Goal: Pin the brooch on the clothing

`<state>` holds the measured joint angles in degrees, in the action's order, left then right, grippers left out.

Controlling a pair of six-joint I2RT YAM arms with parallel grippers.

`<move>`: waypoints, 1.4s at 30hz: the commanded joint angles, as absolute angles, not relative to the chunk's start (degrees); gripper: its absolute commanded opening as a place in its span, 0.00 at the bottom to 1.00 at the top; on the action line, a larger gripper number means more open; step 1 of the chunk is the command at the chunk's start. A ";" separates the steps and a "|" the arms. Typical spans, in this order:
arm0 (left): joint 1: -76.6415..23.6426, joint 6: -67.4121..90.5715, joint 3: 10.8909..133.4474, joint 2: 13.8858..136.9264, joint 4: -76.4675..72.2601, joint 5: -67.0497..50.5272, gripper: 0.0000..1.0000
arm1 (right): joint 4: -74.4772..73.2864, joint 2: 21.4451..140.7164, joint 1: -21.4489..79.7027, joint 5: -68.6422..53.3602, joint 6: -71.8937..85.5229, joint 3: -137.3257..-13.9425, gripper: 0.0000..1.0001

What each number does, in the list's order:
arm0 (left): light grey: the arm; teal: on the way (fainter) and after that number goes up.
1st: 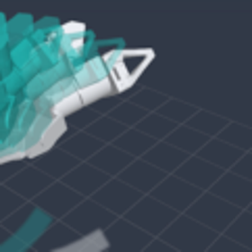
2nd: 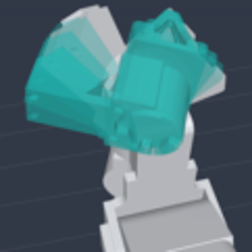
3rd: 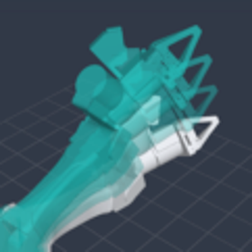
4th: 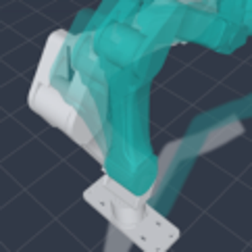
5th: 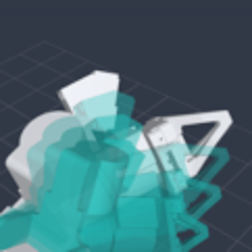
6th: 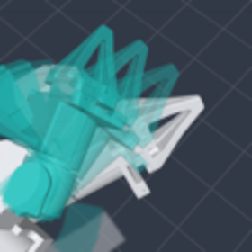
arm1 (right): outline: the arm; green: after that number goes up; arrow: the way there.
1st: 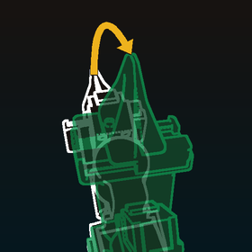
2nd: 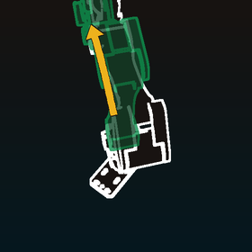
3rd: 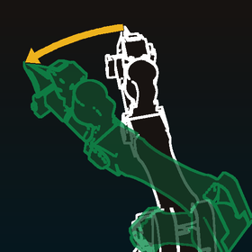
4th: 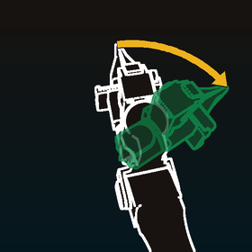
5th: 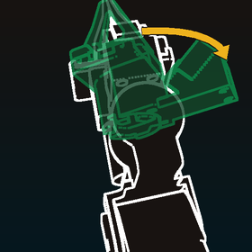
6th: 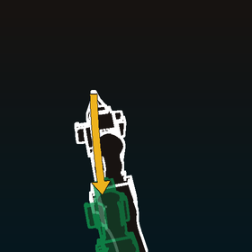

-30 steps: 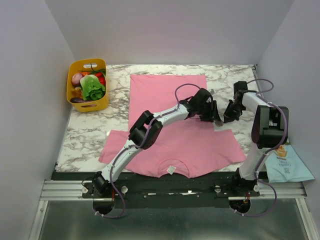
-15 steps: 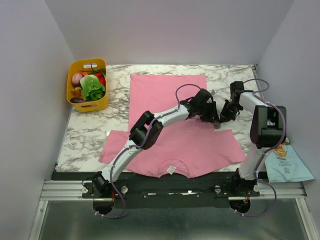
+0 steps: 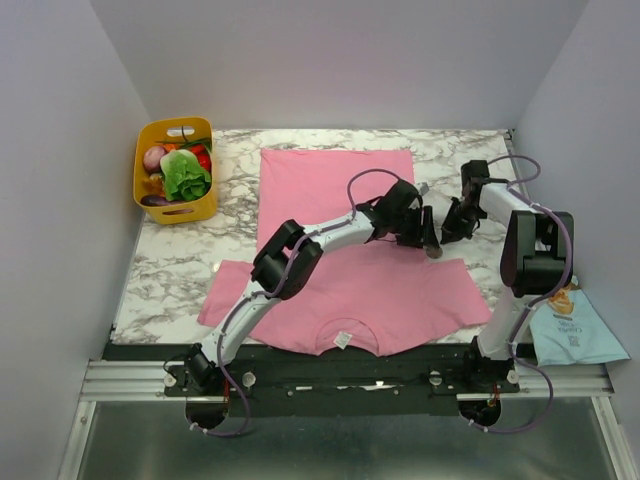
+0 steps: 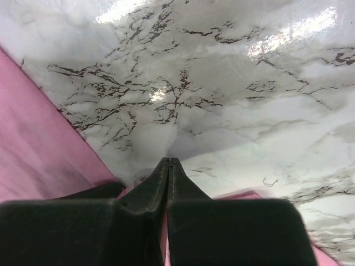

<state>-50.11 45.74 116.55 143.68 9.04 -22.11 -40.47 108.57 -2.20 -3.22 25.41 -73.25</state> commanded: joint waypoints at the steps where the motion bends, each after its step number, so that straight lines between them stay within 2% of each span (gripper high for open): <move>1: -50.10 43.42 111.81 136.94 6.69 -22.32 0.62 | -41.84 106.44 -2.46 -2.19 24.09 -74.80 0.10; 4: -49.92 42.20 108.38 133.34 6.59 -20.75 0.52 | -40.96 105.56 -3.07 -4.13 23.03 -73.83 0.12; 5: -49.92 41.75 107.67 131.94 6.59 -20.22 0.45 | -40.78 105.30 -3.16 -4.83 22.77 -73.48 0.13; 7: -49.92 39.83 106.35 131.14 8.77 -18.03 0.40 | -39.65 103.98 -3.51 -5.97 22.33 -72.08 0.36; 8: -49.92 39.38 106.09 130.87 9.66 -17.41 0.34 | -39.12 103.45 -3.69 -7.02 22.15 -71.55 0.37; 10: -49.83 38.85 104.95 130.87 10.63 -16.88 0.26 | -37.37 101.43 -4.22 -8.25 21.80 -69.62 0.61; 11: -49.83 38.93 104.42 130.96 10.55 -17.22 0.18 | -36.83 100.56 -4.31 -9.48 21.80 -68.91 0.69; 13: -49.83 39.20 102.84 131.13 9.59 -18.45 0.11 | -35.43 98.98 -4.74 -10.89 21.62 -67.07 0.83; 14: -49.83 39.81 102.31 131.65 9.06 -19.07 0.07 | -34.98 98.70 -5.09 -13.07 21.53 -66.45 0.84; 18: -50.01 41.48 101.43 133.50 6.86 -21.00 0.00 | -33.22 98.26 -6.15 -16.78 21.45 -64.07 0.85; 27: -50.71 44.30 104.15 136.58 4.04 -22.23 0.00 | -30.41 100.10 -7.38 -18.63 21.36 -61.70 0.82; 42: -51.33 47.02 110.83 143.35 5.01 -22.15 0.00 | -28.57 102.83 -7.47 -21.08 22.59 -60.21 0.69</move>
<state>-50.76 46.37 108.66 141.03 4.86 -21.54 -29.95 101.14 -7.25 -18.39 22.44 -61.65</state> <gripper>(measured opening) 0.009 0.713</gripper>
